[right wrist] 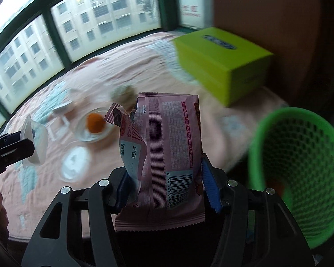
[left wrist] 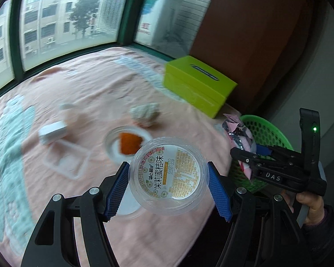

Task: Collect trash
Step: 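Carry both items over the green wastebasket and open both tools to drop them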

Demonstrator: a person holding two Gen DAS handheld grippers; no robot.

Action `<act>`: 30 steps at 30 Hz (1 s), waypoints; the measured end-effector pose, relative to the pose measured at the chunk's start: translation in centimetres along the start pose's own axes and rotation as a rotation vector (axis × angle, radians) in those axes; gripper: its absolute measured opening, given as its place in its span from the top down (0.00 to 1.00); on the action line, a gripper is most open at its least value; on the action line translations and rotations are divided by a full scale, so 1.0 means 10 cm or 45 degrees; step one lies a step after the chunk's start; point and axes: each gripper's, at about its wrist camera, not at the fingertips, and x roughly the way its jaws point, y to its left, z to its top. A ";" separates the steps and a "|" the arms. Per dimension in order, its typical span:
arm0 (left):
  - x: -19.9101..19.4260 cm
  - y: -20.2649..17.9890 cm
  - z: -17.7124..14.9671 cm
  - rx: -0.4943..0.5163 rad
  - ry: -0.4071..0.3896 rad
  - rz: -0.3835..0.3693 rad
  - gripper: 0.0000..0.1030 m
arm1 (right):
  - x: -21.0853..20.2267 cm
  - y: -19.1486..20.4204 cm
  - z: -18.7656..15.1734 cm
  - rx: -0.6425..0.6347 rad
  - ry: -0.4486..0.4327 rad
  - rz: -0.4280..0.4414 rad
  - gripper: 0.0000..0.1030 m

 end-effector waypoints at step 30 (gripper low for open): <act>1.38 -2.17 0.57 0.326 0.223 -0.251 0.35 | -0.73 -1.93 -0.51 0.306 -0.088 -0.325 0.27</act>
